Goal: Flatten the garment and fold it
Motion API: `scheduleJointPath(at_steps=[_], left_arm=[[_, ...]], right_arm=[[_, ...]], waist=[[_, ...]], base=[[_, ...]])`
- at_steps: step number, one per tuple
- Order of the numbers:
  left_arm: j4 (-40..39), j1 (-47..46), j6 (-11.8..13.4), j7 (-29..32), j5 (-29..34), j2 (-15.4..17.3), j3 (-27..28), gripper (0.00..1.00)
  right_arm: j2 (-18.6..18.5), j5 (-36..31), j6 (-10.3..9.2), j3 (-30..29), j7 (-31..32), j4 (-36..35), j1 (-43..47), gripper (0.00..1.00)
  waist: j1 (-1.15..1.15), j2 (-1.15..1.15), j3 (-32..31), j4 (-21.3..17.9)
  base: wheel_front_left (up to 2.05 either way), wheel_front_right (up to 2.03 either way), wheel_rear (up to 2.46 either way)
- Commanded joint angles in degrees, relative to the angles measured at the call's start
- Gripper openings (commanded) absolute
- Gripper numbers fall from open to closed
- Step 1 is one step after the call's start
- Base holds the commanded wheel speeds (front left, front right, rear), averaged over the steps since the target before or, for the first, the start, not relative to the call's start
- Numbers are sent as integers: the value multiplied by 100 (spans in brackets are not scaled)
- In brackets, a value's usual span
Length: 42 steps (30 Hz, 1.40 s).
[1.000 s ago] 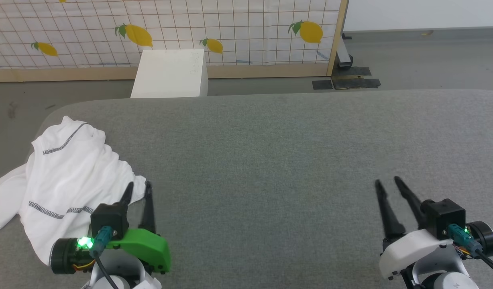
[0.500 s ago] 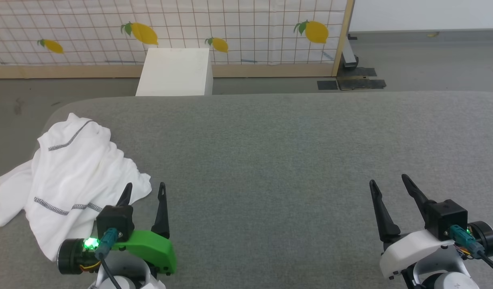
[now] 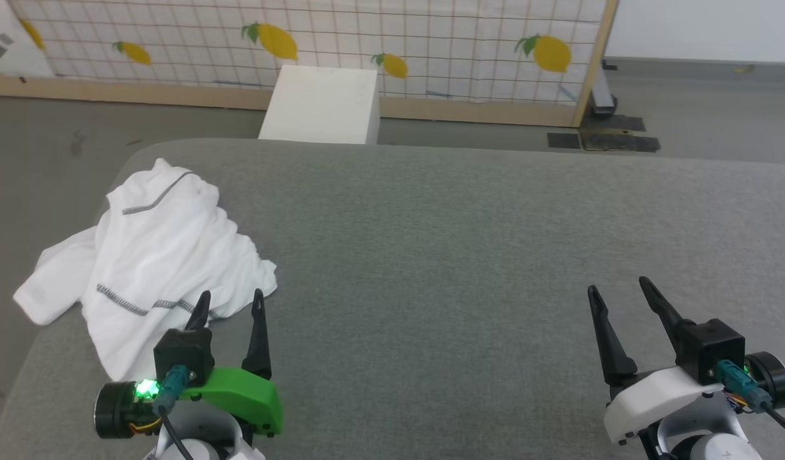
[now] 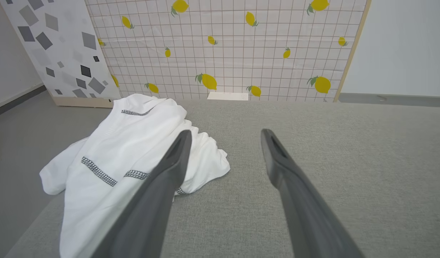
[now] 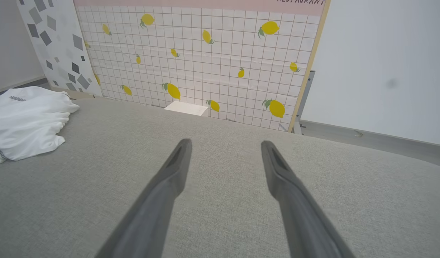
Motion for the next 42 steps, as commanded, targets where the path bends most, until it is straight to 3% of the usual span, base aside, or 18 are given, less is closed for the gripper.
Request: scheduleJointPath(at_steps=[1, 28, 42], left_arm=[[20, -100, 40, -62, -68, 40, -16, 100], [-4, 63, 181, -403, -283, 157, 92, 100], [75, 134, 238, -568, -396, 171, 133, 100]], right_arm=[[5, 24, -2, 10, -50, 19, -63, 100], [9, 90, -4, 177, -215, 109, -144, 100], [11, 110, -5, 254, -326, 153, -187, 100]], waist=[[-1, 0, 8, 153], [-1, 0, 39, 1295], [-1, 0, 74, 1698]], base=[[0, 0, 0], [0, 0, 0], [0, 0, 0]])
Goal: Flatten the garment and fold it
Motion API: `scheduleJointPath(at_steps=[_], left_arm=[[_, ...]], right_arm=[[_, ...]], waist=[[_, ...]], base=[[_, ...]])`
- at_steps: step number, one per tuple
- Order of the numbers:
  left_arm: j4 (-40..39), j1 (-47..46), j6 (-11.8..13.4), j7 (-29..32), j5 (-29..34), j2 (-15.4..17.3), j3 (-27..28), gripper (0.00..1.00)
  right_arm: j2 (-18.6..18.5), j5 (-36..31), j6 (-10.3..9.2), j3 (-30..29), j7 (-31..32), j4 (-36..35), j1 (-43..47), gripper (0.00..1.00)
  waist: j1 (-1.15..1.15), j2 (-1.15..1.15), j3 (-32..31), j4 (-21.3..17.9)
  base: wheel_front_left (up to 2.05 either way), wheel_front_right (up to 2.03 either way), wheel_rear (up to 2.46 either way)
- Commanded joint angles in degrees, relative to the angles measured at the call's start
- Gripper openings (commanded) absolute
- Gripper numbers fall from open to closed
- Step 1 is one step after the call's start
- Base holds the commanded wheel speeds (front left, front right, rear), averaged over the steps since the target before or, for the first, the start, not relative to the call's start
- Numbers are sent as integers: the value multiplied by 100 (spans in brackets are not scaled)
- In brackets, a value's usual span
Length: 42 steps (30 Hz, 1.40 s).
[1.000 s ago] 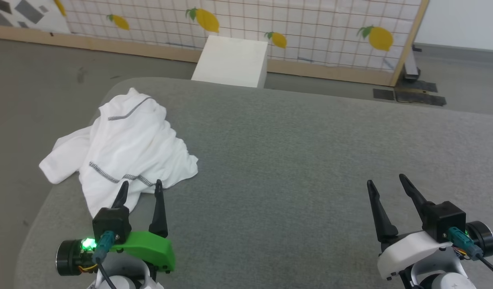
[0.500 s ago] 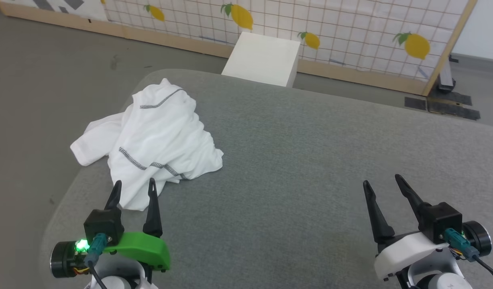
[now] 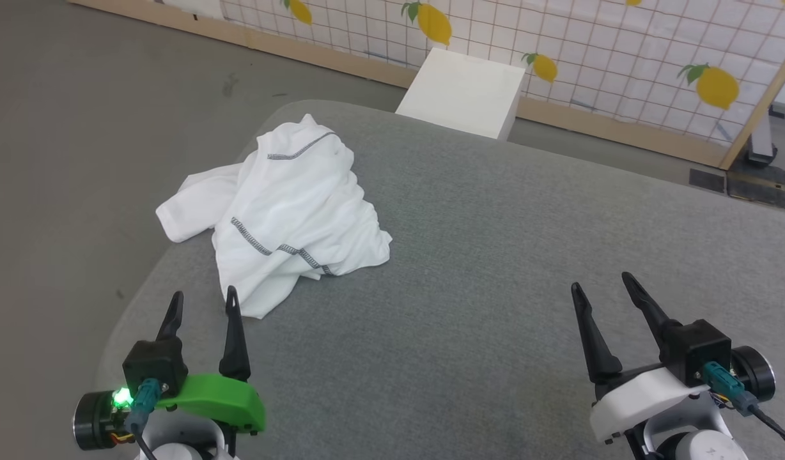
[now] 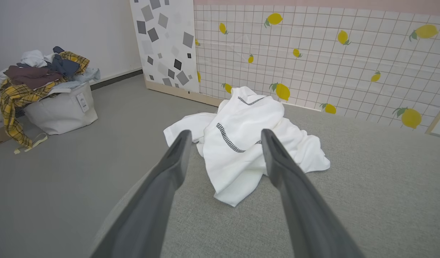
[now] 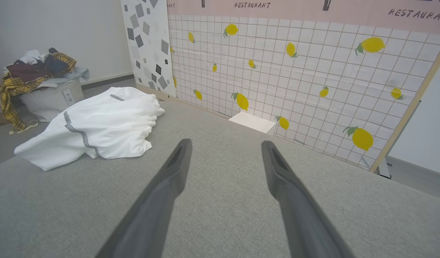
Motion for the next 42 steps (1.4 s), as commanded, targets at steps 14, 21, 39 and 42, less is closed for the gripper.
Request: scheduleJointPath(at_steps=[14, 21, 39, 42], left_arm=[[125, 127, 109, -214, -185, 70, 35, 100], [181, 111, 134, -298, -242, 92, 22, 100], [350, 122, 225, -522, -436, 171, -58, 100], [385, 109, 219, -555, -485, 181, -86, 100]], right_arm=[[11, 92, -6, 66, -154, 47, -160, 100], [12, 125, -7, 63, -239, 94, -190, 100], [15, 216, -8, 102, -396, 179, -230, 100], [16, 227, -8, 113, -404, 180, -245, 100]], waist=[[-1, 0, 59, 337], [-1, 0, 72, 462], [-1, 0, 51, 853], [-1, 0, 71, 902]], base=[[0, 0, 0], [0, 0, 0], [0, 0, 0], [0, 0, 0]])
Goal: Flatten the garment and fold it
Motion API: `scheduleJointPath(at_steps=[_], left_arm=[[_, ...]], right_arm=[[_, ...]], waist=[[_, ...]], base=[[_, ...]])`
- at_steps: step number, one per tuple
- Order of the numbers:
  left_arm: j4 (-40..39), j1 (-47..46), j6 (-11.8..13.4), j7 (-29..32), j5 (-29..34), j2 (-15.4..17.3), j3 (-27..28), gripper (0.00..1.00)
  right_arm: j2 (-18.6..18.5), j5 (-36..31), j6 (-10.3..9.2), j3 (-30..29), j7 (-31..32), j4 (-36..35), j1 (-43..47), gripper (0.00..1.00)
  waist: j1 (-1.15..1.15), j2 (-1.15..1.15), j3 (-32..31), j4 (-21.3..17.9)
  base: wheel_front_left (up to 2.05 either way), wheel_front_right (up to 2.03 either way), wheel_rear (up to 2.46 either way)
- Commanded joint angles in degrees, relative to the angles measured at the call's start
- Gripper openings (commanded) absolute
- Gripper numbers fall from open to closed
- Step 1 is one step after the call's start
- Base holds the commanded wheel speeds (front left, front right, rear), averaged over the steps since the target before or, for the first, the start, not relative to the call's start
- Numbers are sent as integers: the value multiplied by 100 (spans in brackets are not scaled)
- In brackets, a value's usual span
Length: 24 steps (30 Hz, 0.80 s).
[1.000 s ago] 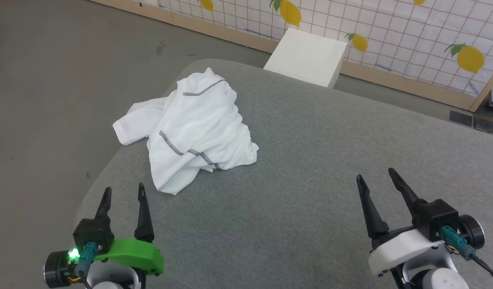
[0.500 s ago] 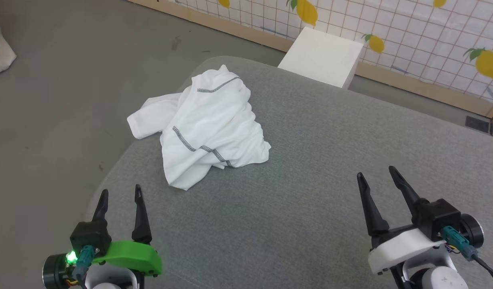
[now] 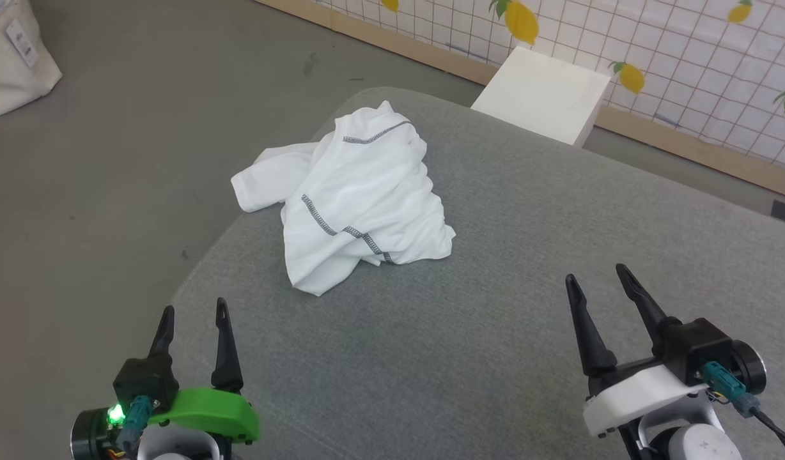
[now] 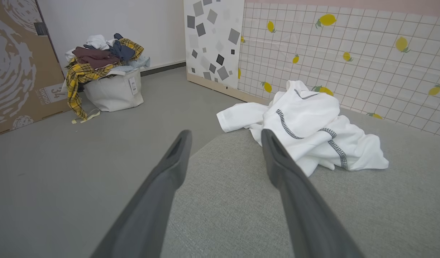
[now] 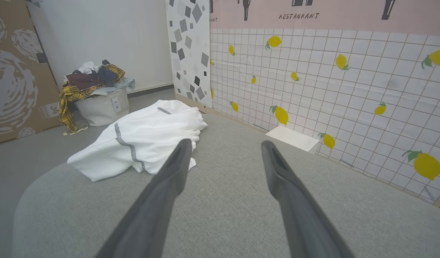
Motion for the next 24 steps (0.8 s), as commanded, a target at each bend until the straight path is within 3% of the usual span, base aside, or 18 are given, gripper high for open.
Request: scheduleJointPath(at_steps=[1, 9, 18, 24], left_arm=[[31, 41, 25, -67, -107, 44, -21, 100], [261, -677, -168, 77, -496, 79, -44, 100], [1283, -2944, -715, 1448, -1247, 436, 127, 100], [2147, -4197, -883, 2480, -1779, 807, 397, 100]], right_arm=[[11, 36, -8, 19, -45, 15, -131, 100], [12, -58, -9, 10, 5, -127, -298, 100], [12, -581, -9, 21, 357, -574, -891, 100], [-39, -779, -9, 182, 472, -730, -1338, 100]], waist=[[0, 0, 36, 27], [0, 0, 492, 3], [0, 0, 1803, -580], [0, 0, 2561, -1064]], base=[[0, 0, 0], [0, 0, 0], [0, 0, 0], [0, 0, 0]])
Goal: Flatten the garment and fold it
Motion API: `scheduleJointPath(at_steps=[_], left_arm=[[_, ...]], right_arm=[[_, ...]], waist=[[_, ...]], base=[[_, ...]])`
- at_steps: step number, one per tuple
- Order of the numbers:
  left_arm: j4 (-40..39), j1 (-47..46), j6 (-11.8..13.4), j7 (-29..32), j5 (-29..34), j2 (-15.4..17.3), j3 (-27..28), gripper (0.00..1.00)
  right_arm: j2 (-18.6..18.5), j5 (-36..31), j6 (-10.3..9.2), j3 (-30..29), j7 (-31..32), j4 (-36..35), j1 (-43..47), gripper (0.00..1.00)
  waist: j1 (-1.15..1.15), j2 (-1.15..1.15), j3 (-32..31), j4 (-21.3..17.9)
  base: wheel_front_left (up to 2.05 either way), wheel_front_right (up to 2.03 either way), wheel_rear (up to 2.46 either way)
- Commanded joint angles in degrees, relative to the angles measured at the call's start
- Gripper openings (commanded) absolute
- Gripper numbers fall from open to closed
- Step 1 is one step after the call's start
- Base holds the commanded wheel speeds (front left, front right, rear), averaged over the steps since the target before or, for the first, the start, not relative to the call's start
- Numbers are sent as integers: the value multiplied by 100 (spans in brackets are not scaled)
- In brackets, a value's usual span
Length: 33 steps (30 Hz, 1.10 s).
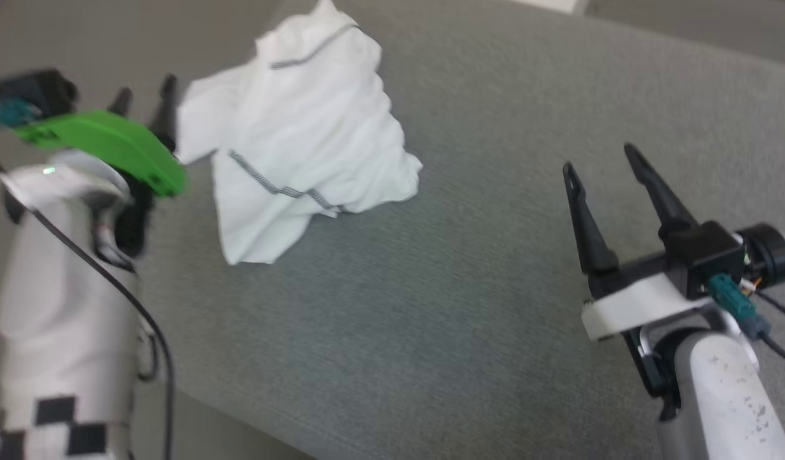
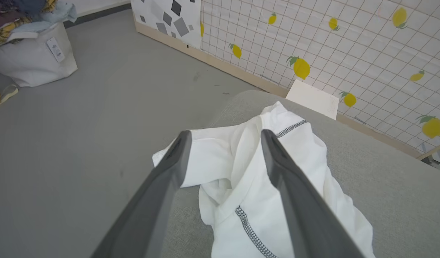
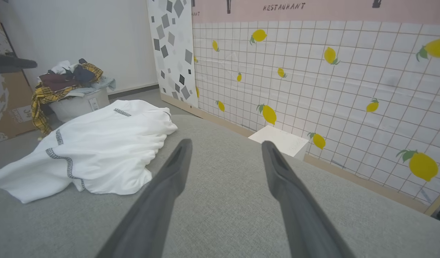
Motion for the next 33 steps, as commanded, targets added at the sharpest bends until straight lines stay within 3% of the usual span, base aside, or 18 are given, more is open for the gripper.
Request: scheduleJointPath(at_steps=[1, 7, 12, 19, 23, 24, 26, 30, 33], left_arm=[[132, -196, -37, 215, -123, 137, 71, 100], [501, -646, -80, 1331, -730, 574, 446, 100], [551, -447, 173, 2019, -951, 799, 635, 100], [616, 102, 642, 2496, -1150, 638, 788, 100], [725, 323, 699, 2934, -1339, 554, 796, 100], [722, 363, 683, 3015, -1356, 545, 770, 49], [618, 444, 623, 3016, -1343, 570, 737, 0], [271, 513, 443, 2095, -1019, 818, 779, 0], [22, 471, 297, 959, -629, 1059, 829, 0]], right_arm=[[-27, -55, -9, 27, 4, -54, -153, 100], [-56, -28, -9, 152, -22, -149, -475, 100], [-75, 48, -9, 162, -118, -116, -569, 100], [-70, 66, -9, 154, -219, -25, -582, 100], [-57, 98, -9, 187, -280, 77, -630, 100], [-52, 109, -9, 188, -297, 103, -629, 100], [-40, 130, -9, 183, -333, 164, -597, 100], [-13, 202, -9, 130, -421, 325, -499, 100], [5, 277, -9, 54, -521, 496, -387, 100]], waist=[[-1, 0, 902, -716], [-1, 0, 1440, -1190], [-1, 0, 1732, -1429], [-1, 0, 1796, -1529], [-1, 0, 1634, -1549], [-1, 0, 1574, -1548], [-1, 0, 1414, -1547], [-1, 0, 999, -1566], [-1, 0, 556, -1619]], base=[[0, 0, 0], [0, 0, 0], [0, 0, 0], [0, 0, 0], [0, 0, 0], [0, 0, 0], [0, 0, 0], [0, 0, 0], [0, 0, 0]])
